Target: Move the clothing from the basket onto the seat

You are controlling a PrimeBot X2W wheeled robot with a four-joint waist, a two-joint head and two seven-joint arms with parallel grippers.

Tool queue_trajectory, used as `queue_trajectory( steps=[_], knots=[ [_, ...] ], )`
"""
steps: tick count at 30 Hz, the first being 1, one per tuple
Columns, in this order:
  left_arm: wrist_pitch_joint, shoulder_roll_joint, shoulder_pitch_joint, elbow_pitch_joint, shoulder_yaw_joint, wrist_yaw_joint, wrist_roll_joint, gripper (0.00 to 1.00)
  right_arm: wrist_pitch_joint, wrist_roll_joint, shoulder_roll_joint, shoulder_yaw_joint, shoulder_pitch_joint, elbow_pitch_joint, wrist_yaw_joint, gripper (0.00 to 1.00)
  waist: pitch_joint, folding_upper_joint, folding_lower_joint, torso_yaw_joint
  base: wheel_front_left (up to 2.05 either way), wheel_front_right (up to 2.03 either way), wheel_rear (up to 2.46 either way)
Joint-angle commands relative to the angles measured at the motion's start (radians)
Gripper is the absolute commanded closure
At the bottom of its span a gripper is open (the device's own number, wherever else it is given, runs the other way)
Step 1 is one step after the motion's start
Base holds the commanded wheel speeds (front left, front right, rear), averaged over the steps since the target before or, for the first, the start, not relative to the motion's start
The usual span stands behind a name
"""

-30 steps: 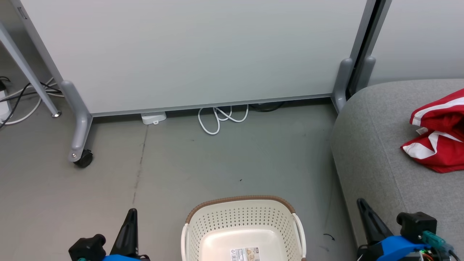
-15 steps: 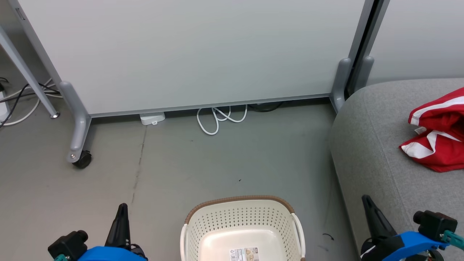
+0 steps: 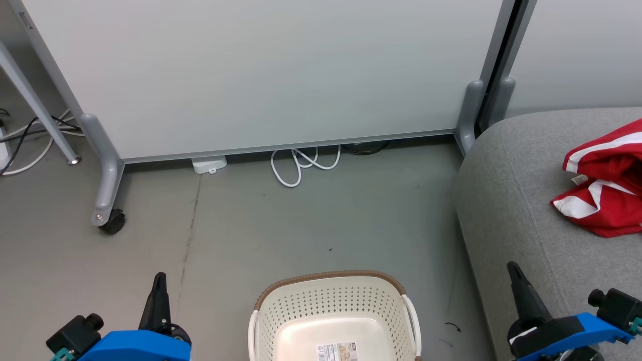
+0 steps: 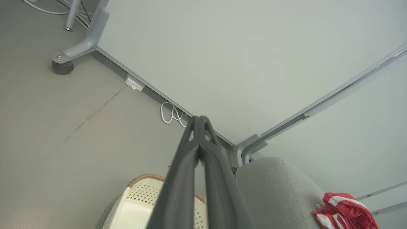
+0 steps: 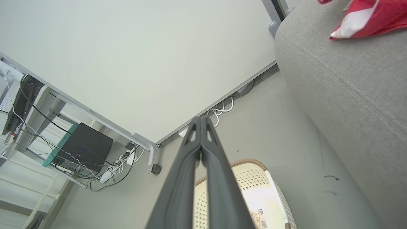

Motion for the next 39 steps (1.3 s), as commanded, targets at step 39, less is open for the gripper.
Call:
queue_trajectory(
  steps=[39],
  knots=[
    [0.120,-0.018,-0.063,-0.064,0.082,-0.006,-0.408,1.00,0.048,0.477,-0.003,-0.031,-0.072,0.003,0.001,1.00,-0.002,-0.0001,-0.0002,-0.011,0.00,0.00,0.00]
  ],
)
